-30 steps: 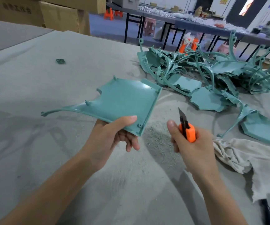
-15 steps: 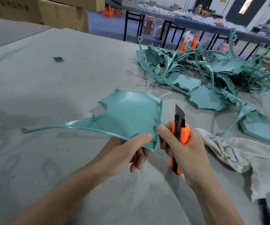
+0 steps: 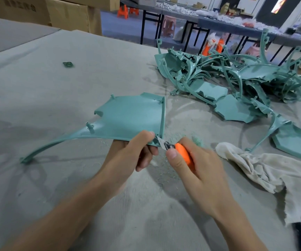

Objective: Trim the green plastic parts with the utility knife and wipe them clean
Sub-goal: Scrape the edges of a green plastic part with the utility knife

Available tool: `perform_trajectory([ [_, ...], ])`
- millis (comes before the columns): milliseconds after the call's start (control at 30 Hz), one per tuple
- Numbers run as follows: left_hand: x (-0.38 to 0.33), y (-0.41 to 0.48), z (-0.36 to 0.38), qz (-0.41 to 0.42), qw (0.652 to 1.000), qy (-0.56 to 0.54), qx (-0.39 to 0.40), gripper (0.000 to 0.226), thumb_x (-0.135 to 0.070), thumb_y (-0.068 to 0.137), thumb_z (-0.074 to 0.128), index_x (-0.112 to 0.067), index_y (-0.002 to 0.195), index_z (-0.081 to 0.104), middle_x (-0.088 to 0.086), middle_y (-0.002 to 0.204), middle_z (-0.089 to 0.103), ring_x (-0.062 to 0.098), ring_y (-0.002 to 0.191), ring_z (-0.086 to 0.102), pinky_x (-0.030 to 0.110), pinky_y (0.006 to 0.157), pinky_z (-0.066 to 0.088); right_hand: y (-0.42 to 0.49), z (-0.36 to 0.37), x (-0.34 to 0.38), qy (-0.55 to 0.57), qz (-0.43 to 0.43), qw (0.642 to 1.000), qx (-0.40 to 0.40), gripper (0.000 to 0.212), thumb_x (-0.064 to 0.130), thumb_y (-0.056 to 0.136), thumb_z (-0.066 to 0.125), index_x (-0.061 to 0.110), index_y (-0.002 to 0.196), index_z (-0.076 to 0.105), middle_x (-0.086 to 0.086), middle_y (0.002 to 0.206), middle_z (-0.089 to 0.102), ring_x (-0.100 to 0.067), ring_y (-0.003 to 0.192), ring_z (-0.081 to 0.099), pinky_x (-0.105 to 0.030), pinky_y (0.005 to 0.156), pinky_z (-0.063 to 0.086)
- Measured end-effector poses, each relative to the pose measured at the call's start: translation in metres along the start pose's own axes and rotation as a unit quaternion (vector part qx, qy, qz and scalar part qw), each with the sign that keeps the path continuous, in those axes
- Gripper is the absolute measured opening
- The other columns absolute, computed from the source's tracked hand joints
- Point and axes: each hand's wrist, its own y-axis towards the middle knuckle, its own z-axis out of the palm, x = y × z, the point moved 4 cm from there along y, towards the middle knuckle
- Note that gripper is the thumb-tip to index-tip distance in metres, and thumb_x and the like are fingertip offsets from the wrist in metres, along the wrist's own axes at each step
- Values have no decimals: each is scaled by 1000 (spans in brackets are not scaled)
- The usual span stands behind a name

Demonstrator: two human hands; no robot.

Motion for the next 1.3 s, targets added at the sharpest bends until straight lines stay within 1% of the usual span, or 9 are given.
perform_trajectory([
  [167,-4,-2,2,15,1000,-2,24,36,-28,83,52,-17,49,56,-2,34,38,11,32,28,20,42,29,0,0,2,7,-2,1000,-6,56,71,92,31,22,68,36,6,55,36,-19,52,40,-37,50,33],
  [267,-7,-4,3,32,999,-18,41,33,-24,85,51,-10,55,55,0,37,46,7,32,32,18,41,30,-1,-2,6,3,-13,1000,-24,55,74,93,27,25,68,33,8,55,33,-18,51,39,-35,49,31],
  [500,-9,-5,5,62,993,-35,99,29,-32,82,51,-20,58,63,-3,47,55,6,35,37,16,42,32,-3,-3,9,-25,-20,996,-79,55,72,95,25,24,71,38,12,56,33,-12,53,40,-28,51,27],
  [700,-13,-7,9,75,989,-47,119,30,-28,86,51,-20,61,64,-6,52,57,7,36,39,17,42,34,-2,-5,6,23,-24,995,-93,54,72,94,31,23,73,40,8,57,37,-16,53,43,-35,49,34],
  [833,-20,-2,13,65,988,-62,126,37,-30,87,49,-25,53,63,-8,48,55,6,39,41,16,46,37,-4,-10,15,77,-69,989,-110,47,66,96,38,25,74,43,13,61,36,-13,55,42,-33,50,33],
  [933,-23,0,16,41,988,-92,118,32,-32,83,54,-25,54,65,-7,53,57,16,48,45,28,61,39,-4,-15,19,97,-92,983,-125,45,63,97,39,25,74,45,15,62,35,-9,54,40,-28,50,31],
  [1033,-24,-1,16,34,989,-89,117,31,-34,81,55,-25,54,65,-7,53,57,15,51,46,33,61,38,-4,-19,20,100,-98,981,-133,46,63,97,39,24,74,46,14,61,36,-9,53,40,-28,49,32],
  [1133,-21,-2,18,12,988,-99,115,28,-35,79,58,-21,56,66,-5,56,58,21,55,44,37,66,38,-5,-19,21,104,-98,980,-138,49,63,97,41,21,72,48,13,61,38,-11,53,42,-30,48,33],
  [1300,-27,-4,28,19,981,-108,161,34,-33,84,52,-25,53,65,-10,49,54,10,47,44,23,56,41,-5,-22,23,113,-103,975,-159,46,63,98,40,24,73,44,17,61,34,-6,52,38,-23,50,29],
])
